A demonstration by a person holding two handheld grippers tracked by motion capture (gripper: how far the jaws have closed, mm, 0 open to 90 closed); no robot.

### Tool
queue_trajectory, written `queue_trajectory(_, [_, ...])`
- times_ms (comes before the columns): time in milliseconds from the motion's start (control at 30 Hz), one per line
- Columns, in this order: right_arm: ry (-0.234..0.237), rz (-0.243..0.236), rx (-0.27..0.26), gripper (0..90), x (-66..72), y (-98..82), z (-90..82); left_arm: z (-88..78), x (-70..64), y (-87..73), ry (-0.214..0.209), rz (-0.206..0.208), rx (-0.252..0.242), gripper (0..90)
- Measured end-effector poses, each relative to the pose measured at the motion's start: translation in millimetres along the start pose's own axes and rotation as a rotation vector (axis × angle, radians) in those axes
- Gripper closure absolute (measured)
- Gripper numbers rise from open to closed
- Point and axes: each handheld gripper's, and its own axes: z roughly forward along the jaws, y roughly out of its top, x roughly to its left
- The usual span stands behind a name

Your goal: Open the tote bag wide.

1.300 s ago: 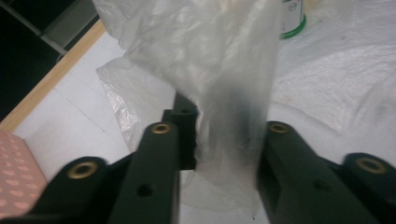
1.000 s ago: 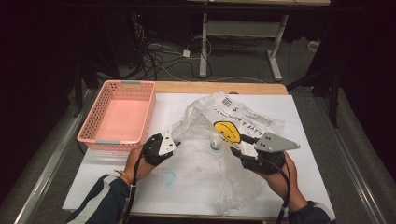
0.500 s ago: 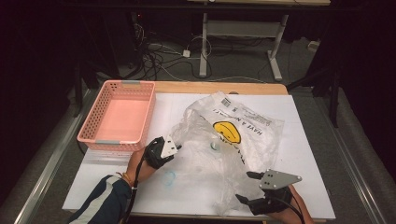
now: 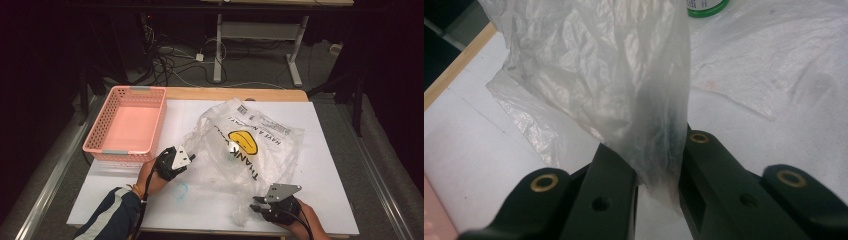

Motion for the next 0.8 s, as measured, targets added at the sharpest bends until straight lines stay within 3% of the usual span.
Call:
queue_trajectory(67, [-0.020, 0.010, -0.002, 86.3, -2.7, 0.8, 0.3, -0.3, 0.2, 0.1, -0.001, -0.002, -0.007, 86.8])
queue_trajectory(167, [-0.044, 0.008, -0.025, 88.3, -3.5, 2.8, -2.3, -2.2, 1.3, -0.2, 0.003, -0.015, -0.031, 86.8])
queue_trajectory(300, [-0.072, 0.017, -0.057, 88.7, -4.6, 5.2, -7.8, -5.3, 3.2, -0.8, 0.001, -0.029, -0.050, 86.8])
queue_trajectory(467, [-0.096, 0.012, -0.099, 88.9, -6.5, 7.3, -13.3, -9.2, 2.9, 0.0, -0.015, -0.018, -0.063, 86.9])
queue_trajectory(800, [-0.157, 0.005, -0.171, 89.4, -10.0, 11.3, -29.9, -27.4, 4.3, 8.7, 0.018, 0.002, -0.130, 87.0])
